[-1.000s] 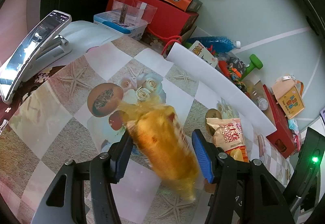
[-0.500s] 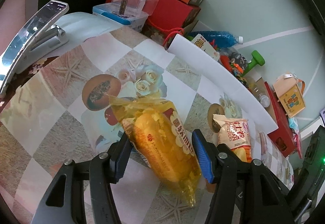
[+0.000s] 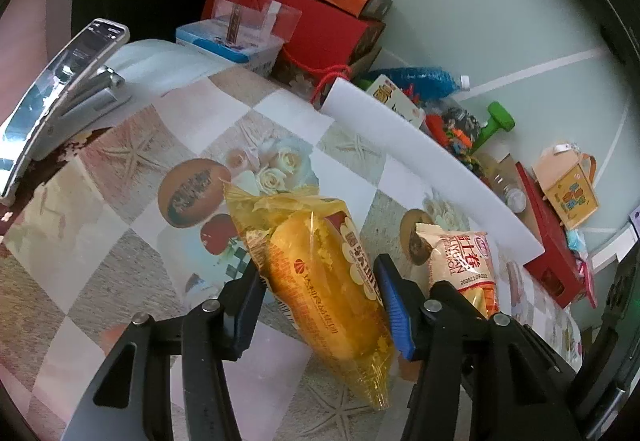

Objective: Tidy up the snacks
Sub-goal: 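Lift the yellow bread bag and orange chip bag and carry them toward the tray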

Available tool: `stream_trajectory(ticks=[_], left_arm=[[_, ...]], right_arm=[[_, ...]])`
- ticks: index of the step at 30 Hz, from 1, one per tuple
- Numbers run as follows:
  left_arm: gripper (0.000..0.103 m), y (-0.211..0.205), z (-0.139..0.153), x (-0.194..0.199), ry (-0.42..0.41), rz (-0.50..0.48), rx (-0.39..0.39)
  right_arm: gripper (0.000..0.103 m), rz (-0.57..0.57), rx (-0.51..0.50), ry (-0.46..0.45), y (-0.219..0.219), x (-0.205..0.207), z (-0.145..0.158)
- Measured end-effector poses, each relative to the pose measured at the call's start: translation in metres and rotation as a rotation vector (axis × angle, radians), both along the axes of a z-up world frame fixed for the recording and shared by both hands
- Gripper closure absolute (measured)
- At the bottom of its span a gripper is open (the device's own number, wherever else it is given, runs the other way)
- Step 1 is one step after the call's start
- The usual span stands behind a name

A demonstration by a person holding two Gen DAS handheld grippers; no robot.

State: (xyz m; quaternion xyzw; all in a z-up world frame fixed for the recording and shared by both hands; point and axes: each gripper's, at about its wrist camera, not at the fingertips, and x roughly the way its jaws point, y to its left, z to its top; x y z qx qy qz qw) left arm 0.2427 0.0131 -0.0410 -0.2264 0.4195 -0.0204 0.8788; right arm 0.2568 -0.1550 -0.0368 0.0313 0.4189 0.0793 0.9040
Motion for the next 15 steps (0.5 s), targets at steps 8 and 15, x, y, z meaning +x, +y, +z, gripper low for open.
stream_trajectory(ticks=[8, 15], left_arm=[[0.047, 0.001, 0.013, -0.008, -0.042, 0.006, -0.002], [0.047, -0.01, 0.038, -0.02, -0.109, -0.032, -0.005]], right_arm=[[0.064, -0.021, 0.014, -0.038, -0.006, -0.007, 0.017], [0.064, -0.055, 0.033, -0.047, -0.011, -0.04, 0.036]])
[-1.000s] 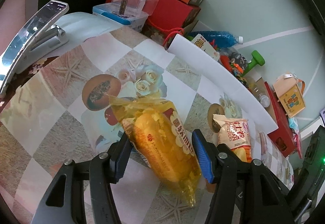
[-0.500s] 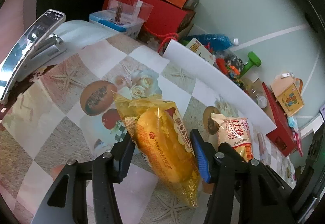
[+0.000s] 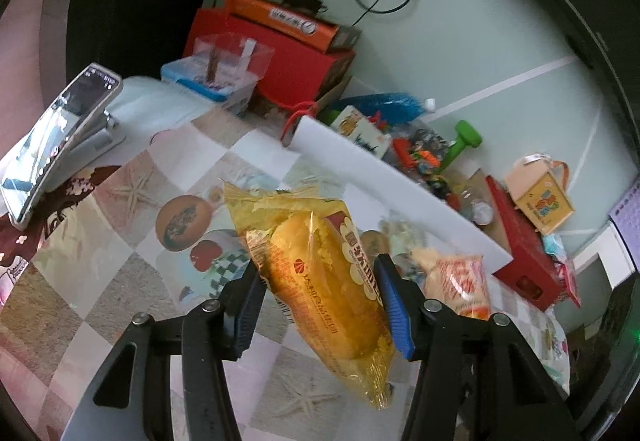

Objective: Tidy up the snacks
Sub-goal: 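Lift the yellow bread bag and orange chip bag and carry them toward the tray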

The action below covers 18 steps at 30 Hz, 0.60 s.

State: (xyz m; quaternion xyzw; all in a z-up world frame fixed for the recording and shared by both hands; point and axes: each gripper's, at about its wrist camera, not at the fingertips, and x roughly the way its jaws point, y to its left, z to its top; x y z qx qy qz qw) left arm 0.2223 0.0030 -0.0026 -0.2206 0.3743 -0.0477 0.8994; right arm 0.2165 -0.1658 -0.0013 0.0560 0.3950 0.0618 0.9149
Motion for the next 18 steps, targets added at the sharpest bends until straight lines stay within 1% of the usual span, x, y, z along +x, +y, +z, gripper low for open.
stream_trajectory(ticks=[2, 5, 7, 9, 11, 13, 15, 18], left_arm=[[0.047, -0.005, 0.004, -0.006, -0.001, -0.007, 0.005], [0.047, -0.015, 0.01, -0.014, 0.024, -0.043, 0.008], [0.047, -0.023, 0.017, -0.022, 0.031, -0.066, -0.002], [0.047, -0.035, 0.027, -0.034, 0.025, -0.095, 0.006], [0.047, -0.05, 0.038, -0.046, 0.016, -0.133, 0.013], [0.047, -0.069, 0.048, -0.061, 0.0, -0.186, 0.005], [0.047, -0.086, 0.052, -0.071, -0.005, -0.241, 0.002], [0.047, -0.119, 0.054, -0.092, -0.01, -0.34, 0.002]], right_arm=[[0.064, -0.014, -0.007, 0.007, -0.004, -0.014, 0.009], [0.064, -0.038, -0.003, 0.001, -0.014, -0.04, 0.022], [0.064, -0.064, 0.01, 0.004, -0.023, -0.062, 0.028], [0.064, -0.091, 0.012, 0.005, -0.034, -0.082, 0.032], [0.064, -0.143, 0.008, 0.008, -0.051, -0.101, 0.039], [0.064, -0.197, -0.001, -0.009, -0.07, -0.122, 0.048], [0.064, -0.257, -0.01, -0.016, -0.093, -0.143, 0.054], [0.064, -0.354, -0.022, -0.003, -0.127, -0.172, 0.055]])
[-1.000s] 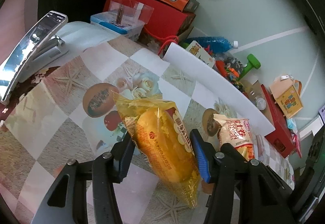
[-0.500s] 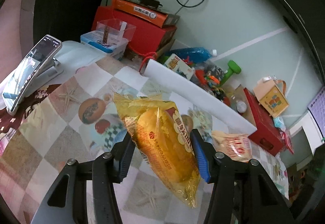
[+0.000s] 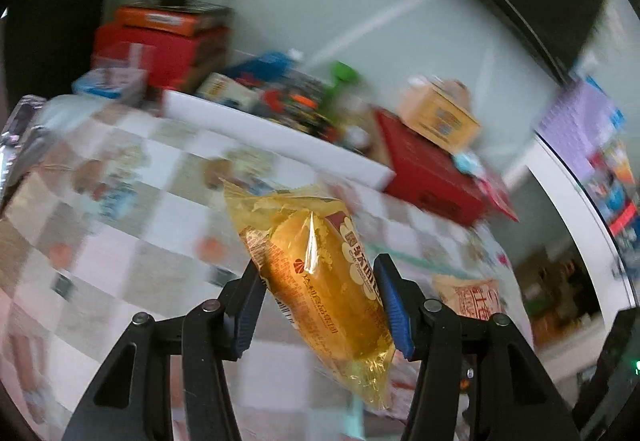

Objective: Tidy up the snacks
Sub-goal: 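Lift the yellow bread bag and orange chip bag and carry them toward the tray, then open both grippers to drop the two bags into the tray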

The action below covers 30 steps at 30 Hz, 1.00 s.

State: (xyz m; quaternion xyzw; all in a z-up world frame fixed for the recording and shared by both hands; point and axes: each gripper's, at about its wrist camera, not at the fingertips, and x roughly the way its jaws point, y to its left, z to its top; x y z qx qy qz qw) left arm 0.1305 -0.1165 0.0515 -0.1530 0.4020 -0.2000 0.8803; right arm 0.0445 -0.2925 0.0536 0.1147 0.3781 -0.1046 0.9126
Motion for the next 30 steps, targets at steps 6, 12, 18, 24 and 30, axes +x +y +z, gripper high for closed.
stream_trajectory(ticks=[6, 12, 18, 24, 30], left_arm=[[0.047, -0.067, -0.002, -0.028, 0.022, -0.195, -0.008], [0.043, -0.106, -0.011, -0.044, 0.052, -0.298, 0.028], [0.024, -0.106, -0.024, -0.051, 0.081, -0.291, 0.085], [0.01, -0.065, -0.025, -0.062, 0.07, -0.194, 0.122], [0.0, -0.024, -0.031, -0.081, 0.006, -0.039, 0.294]], right_arm=[[0.064, -0.103, 0.025, 0.055, -0.044, -0.041, -0.015], [0.061, -0.16, 0.073, 0.118, -0.07, -0.057, -0.039], [0.048, -0.183, 0.091, 0.16, -0.077, -0.062, -0.051], [0.029, -0.176, 0.056, 0.166, -0.072, -0.072, -0.048], [0.009, -0.152, 0.005, 0.179, -0.058, -0.082, -0.046]])
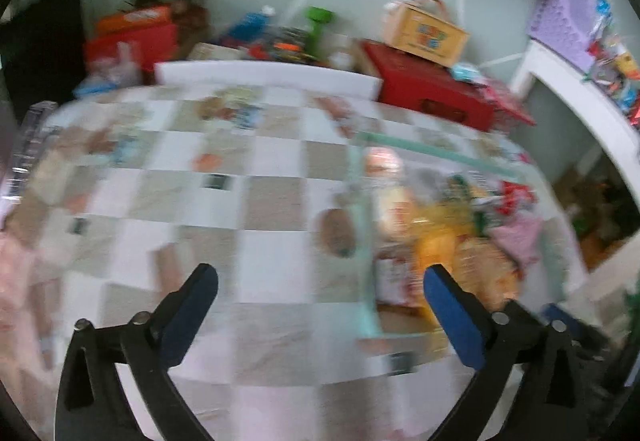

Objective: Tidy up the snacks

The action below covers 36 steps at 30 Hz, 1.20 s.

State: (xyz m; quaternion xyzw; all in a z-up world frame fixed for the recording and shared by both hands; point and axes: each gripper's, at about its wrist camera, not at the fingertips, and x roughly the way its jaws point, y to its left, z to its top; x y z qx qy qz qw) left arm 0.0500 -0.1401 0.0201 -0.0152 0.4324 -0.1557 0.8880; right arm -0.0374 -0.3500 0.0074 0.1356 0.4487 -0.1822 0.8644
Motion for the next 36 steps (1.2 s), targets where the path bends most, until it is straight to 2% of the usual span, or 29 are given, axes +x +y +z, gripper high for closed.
stream_trajectory(ticks=[1, 3, 13, 36], left_arm=[[0.0, 0.006, 0.0, -0.003, -0.018, 0.023, 0.032], [0.0, 0.012, -0.002, -0.008, -0.028, 0.042, 0.082], [0.0, 0.02, -0.03, -0.02, 0.036, 0.113, 0.246], [0.0, 0.021, -0.049, -0.013, 0.055, 0.152, 0.292]], right_arm=[[0.0, 0.011, -0.01, 0.005, 0.005, -0.002, -0.001], [0.0, 0.033, -0.026, 0.016, 0.012, -0.004, -0.004], [0.0, 0.068, -0.049, 0.03, 0.025, -0.001, -0.005], [0.0, 0.056, -0.068, 0.02, 0.022, 0.001, -0.003]])
